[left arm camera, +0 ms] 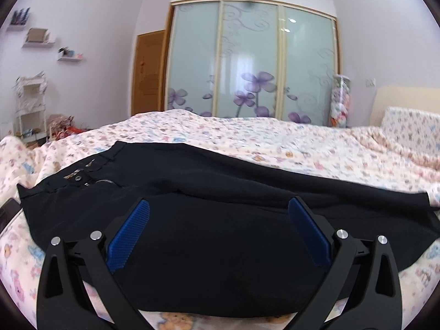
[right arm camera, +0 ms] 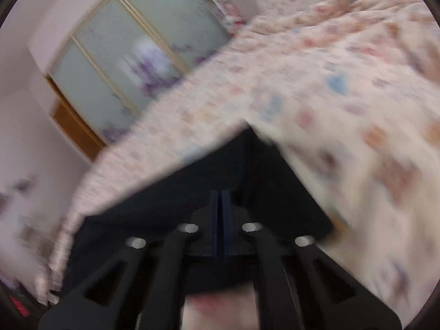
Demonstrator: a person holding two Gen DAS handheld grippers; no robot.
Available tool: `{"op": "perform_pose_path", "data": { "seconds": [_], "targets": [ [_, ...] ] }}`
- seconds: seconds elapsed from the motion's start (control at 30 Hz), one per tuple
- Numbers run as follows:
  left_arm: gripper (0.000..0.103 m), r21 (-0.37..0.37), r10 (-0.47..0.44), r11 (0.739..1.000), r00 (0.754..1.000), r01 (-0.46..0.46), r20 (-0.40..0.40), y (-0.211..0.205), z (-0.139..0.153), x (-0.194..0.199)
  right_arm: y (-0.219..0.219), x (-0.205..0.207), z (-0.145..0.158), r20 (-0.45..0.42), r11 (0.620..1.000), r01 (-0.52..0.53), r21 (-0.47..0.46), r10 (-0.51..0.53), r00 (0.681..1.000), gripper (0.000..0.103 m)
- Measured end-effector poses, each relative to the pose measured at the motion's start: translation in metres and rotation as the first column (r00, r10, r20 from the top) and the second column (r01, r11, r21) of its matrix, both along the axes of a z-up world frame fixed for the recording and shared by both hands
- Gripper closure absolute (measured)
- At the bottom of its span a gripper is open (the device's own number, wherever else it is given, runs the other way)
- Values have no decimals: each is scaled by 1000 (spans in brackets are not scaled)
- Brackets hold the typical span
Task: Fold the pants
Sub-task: 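Lift the hem with the right tool and carry it toward the waistband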
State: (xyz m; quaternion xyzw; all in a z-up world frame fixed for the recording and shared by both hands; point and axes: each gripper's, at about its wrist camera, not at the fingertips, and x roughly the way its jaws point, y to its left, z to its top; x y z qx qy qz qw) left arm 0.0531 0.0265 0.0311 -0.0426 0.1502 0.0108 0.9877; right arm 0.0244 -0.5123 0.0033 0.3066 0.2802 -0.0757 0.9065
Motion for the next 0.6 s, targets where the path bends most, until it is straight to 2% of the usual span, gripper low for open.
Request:
{"op": "perform_pose_path", "data": {
  "seconds": [0.1,0.13,0.2,0.23,0.27,0.3,0.33,0.37,0.47,0.5,0.53,0.57,0.6],
  "targets": [
    [2,-31,50,998,999,-51,-15,8,-1,-1,6,-9,-5,-97,1000,3,-13,-4,995,100],
    [2,-44,66,997,998,-67,-23,11,-1,0,6,-13,0,-89,1000,7,9,-6,996,100],
    [2,-81,61,995,998,-63,-33,18,-3,0,8,-22,17,-50,997,8,74,-4,999,86],
    [2,-97,55,994,998,-58,-35,20,-3,-1,10,-24,25,-27,995,1,103,2,1000,63],
    [2,-116,52,992,998,-55,-36,23,-4,-1,13,-25,33,0,991,-12,131,12,1000,34],
    [2,-135,49,989,998,-54,-38,27,-5,-1,20,-24,40,41,985,-33,171,27,999,27],
    [2,-147,50,988,998,-55,-42,29,-6,-1,29,-21,45,70,976,-60,209,47,996,28],
    [2,-155,52,986,998,-58,-48,30,-7,-1,36,-17,47,87,964,-86,251,66,994,35],
    [2,-178,43,983,997,-54,-65,33,-9,1,60,10,35,77,888,-131,440,108,991,50],
    [2,-178,40,983,997,-52,-69,32,-9,2,71,24,24,63,845,-129,519,113,992,54],
    [2,-177,37,983,997,-49,-71,32,-9,2,77,33,15,46,817,-116,565,109,993,59],
    [2,-172,34,984,997,-47,-76,30,-10,2,85,46,3,19,782,-89,617,98,995,59],
    [2,-167,32,985,996,-45,-79,30,-10,3,88,53,-4,1,770,-64,635,82,997,61]
  ]
}}
